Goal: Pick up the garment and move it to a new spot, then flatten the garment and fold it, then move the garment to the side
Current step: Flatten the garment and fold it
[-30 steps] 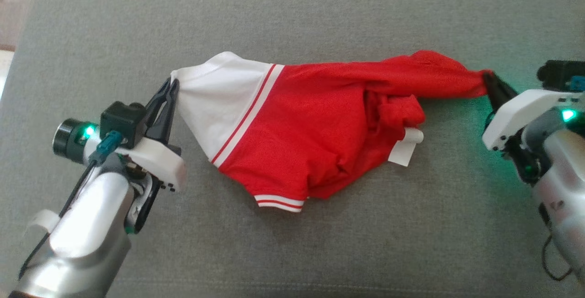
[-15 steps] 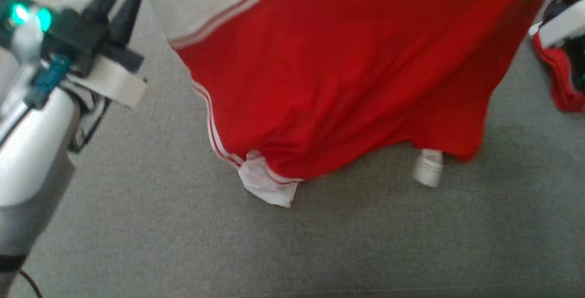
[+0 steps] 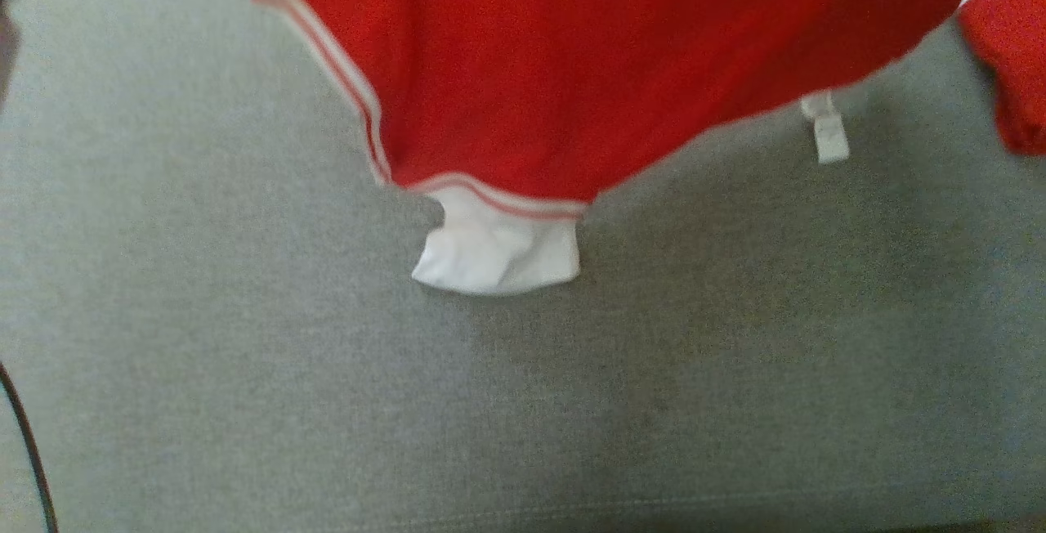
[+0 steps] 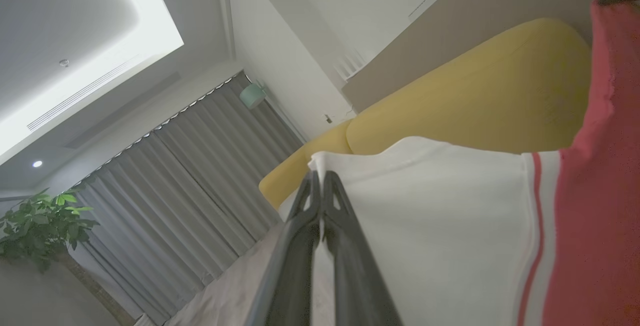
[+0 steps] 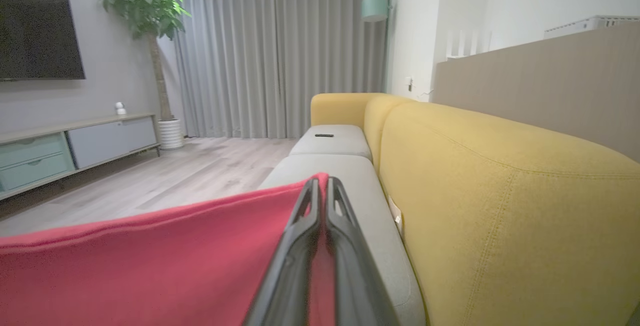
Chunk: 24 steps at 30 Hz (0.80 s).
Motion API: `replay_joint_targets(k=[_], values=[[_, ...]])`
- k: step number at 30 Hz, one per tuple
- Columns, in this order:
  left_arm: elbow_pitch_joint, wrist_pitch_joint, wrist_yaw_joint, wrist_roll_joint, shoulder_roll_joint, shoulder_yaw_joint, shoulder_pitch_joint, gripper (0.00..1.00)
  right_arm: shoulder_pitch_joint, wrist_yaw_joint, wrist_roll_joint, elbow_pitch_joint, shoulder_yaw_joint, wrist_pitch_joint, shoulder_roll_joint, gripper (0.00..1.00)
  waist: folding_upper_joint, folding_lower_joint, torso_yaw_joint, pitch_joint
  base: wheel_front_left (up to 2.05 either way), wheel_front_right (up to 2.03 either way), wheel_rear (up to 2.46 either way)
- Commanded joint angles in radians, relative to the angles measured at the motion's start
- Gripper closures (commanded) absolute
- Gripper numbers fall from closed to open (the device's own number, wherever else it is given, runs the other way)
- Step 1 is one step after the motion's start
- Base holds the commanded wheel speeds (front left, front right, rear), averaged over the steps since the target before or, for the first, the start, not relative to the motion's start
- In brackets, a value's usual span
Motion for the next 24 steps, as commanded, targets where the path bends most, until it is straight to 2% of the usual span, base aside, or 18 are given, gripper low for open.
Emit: replay_joint_targets(k=[1,3,5,10,13,17,24], values=[[0.026,0.003,-0.004,0.016,0.019,0.027,-0.107,1.00,-0.059,0.007,-0.010,0.000,-0.001,0.002,0.011,1.00,0.0000,0.0000,0.007,0.108,0.00,0.00,0.00],[0.115,-0.015,-0.008,0.033,-0.011,0.016,-0.207,1.00,-0.122,0.007,-0.027,0.043,-0.002,-0.016,0.028,1.00,0.0000,0.0000,0.004,0.159,0.00,0.00,0.00],[0.202,-0.048,0.008,0.060,-0.042,0.018,-0.301,1.00,-0.183,0.007,-0.049,0.089,-0.008,-0.056,0.047,1.00,0.0000,0.0000,-0.001,0.198,0.00,0.00,0.00],[0.343,-0.160,0.106,0.173,-0.094,0.002,-0.500,1.00,-0.329,0.007,-0.126,0.197,-0.041,-0.192,0.075,1.00,0.0000,0.0000,-0.002,0.264,0.00,0.00,0.00],[0.352,-0.186,0.139,0.216,-0.111,-0.015,-0.562,1.00,-0.384,0.007,-0.188,0.213,-0.068,-0.225,0.075,1.00,0.0000,0.0000,0.006,0.289,0.00,0.00,0.00],[0.261,-0.190,0.137,0.222,-0.122,-0.043,-0.542,1.00,-0.368,0.007,-0.261,0.153,-0.124,-0.228,0.065,1.00,0.0000,0.0000,0.029,0.323,0.00,0.00,0.00],[0.101,-0.190,0.156,0.188,-0.085,-0.087,-0.299,1.00,-0.183,0.007,-0.305,0.102,-0.195,-0.228,0.087,1.00,0.0000,0.0000,0.048,0.316,0.00,0.00,0.00]])
